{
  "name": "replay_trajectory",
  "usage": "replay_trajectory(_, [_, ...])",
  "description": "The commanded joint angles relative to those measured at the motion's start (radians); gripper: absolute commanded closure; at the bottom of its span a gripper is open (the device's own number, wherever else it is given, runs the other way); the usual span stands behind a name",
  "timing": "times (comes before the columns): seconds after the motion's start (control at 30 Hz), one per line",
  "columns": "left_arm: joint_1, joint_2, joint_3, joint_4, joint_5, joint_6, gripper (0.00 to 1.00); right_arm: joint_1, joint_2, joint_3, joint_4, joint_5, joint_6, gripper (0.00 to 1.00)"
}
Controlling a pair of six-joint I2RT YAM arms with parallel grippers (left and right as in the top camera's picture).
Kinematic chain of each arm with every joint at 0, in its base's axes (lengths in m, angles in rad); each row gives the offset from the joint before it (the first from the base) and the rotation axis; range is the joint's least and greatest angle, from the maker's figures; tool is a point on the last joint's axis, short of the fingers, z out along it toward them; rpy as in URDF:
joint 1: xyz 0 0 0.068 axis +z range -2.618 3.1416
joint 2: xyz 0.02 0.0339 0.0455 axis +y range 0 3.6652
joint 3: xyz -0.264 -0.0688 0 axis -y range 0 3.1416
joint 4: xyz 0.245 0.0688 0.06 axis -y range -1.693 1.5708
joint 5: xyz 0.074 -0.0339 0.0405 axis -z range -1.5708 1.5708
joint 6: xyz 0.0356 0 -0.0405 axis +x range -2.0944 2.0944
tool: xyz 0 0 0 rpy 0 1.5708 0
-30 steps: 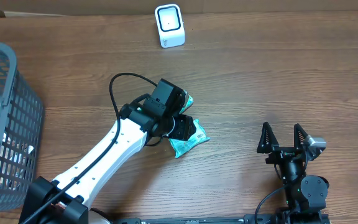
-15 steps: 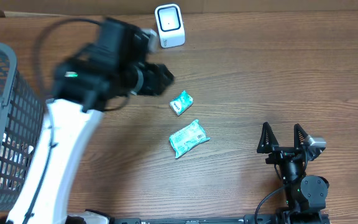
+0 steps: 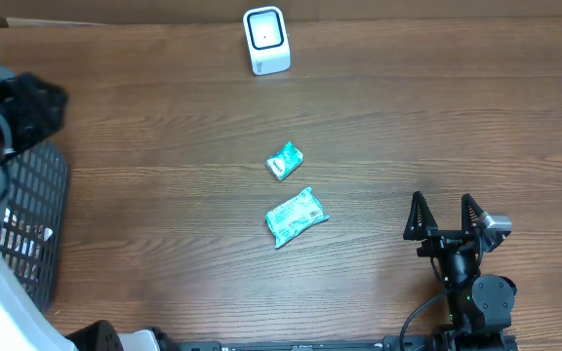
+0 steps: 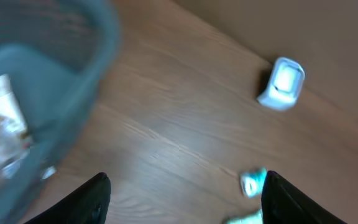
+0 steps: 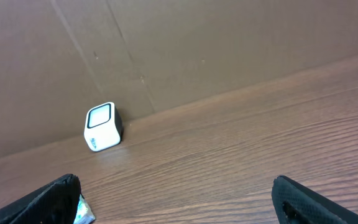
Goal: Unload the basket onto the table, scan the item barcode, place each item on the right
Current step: 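Move the left gripper back over the basket, then lower the left gripper onto the brown paper bag in the basket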
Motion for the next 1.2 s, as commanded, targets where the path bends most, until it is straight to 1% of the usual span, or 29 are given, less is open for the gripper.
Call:
replay_trajectory(0.0, [0.115,-0.005,0.018,-0.001,0.059,-0.034,0.39,0.008,-0.009,-0.010,0.008,0.013,-0.004,0.00])
replay_trajectory(0.07, [0.166,-0.005,0.019,0.002,0.094,-0.038,0.38,0.008,-0.009,-0.010,0.008,0.013,-0.004,0.00])
replay_trajectory(0.17, [0.230,-0.005,0.018,0.011,0.090,-0.059,0.38,0.008,-0.009,-0.010,0.008,0.013,-0.004,0.00])
replay_trajectory(0.3, [0.307,0.005,0.018,0.011,0.018,-0.135,0.38,0.008,-0.009,-0.010,0.008,0.013,-0.004,0.00])
replay_trajectory(0.4, [0.348,0.040,0.018,-0.001,-0.032,-0.168,0.38,0.008,-0.009,-0.010,0.008,0.013,-0.004,0.00])
replay_trajectory(0.47, [0.362,0.071,0.017,-0.012,-0.046,-0.172,0.39,0.008,-0.009,-0.010,0.008,0.013,-0.004,0.00])
replay_trajectory(0.53, [0.377,0.106,0.017,-0.024,-0.059,-0.175,0.43,0.008,-0.009,-0.010,0.008,0.013,-0.004,0.00])
replay_trajectory(0.67, [0.413,0.161,0.016,-0.029,-0.071,-0.175,0.44,0.008,-0.009,-0.010,0.008,0.013,-0.004,0.00])
replay_trajectory(0.8, [0.452,0.212,0.016,-0.032,-0.097,-0.166,0.41,0.008,-0.009,-0.010,0.008,0.013,-0.004,0.00])
replay_trajectory(0.9, [0.461,0.257,-0.003,-0.041,-0.111,-0.135,0.41,0.008,-0.009,-0.010,0.008,0.013,-0.004,0.00])
replay_trajectory(1.0, [0.461,0.299,-0.055,-0.032,-0.139,-0.119,0.42,0.008,-0.009,-0.010,0.008,0.013,-0.004,0.00])
replay_trajectory(1.17, [0.461,0.344,-0.212,0.047,-0.141,-0.067,0.41,0.008,-0.009,-0.010,0.008,0.013,-0.004,0.00])
